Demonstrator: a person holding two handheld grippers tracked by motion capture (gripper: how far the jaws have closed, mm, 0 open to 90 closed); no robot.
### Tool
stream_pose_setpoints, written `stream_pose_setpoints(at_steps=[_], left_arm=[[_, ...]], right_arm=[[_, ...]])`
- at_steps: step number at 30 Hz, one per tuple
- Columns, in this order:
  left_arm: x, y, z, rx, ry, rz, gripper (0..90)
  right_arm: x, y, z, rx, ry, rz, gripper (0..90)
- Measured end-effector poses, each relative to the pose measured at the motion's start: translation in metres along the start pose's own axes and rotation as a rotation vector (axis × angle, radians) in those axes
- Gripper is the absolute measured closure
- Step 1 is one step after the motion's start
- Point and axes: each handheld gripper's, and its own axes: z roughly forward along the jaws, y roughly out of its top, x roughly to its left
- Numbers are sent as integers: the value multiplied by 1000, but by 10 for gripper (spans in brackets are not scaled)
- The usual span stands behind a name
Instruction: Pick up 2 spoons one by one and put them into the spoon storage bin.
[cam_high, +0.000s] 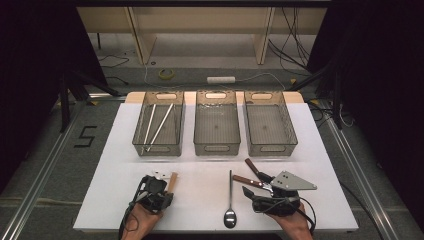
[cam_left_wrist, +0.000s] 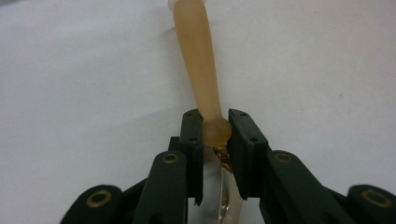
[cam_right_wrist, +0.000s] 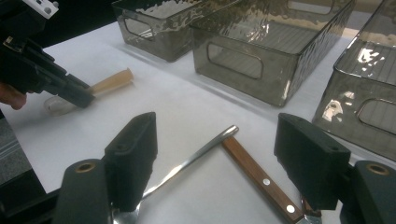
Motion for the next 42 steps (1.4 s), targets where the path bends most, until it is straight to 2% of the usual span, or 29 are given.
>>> stream_pose_setpoints(at_steps=[7, 17, 22, 27, 35, 42], left_arm=[[2, 4, -9, -58, -5, 13, 760], [6, 9, -24, -145, -70, 16, 759], [6, 14, -29, -184, -88, 18, 759], [5, 20, -31, -197, -106, 38, 759], [6, 30, -34, -233, -116, 40, 759], [4, 51, -35, -270, -149, 52, 758]], right_arm=[[-1, 0, -1, -1, 0, -1, 311], [-1, 0, 0, 2, -1, 1, 311], [0, 0, 0, 0, 2, -1, 311], [-1, 0, 0, 2, 1, 0, 311], [-1, -1, 0, 2, 0, 3, 311], [-1, -1, 0, 2, 1, 2, 311]])
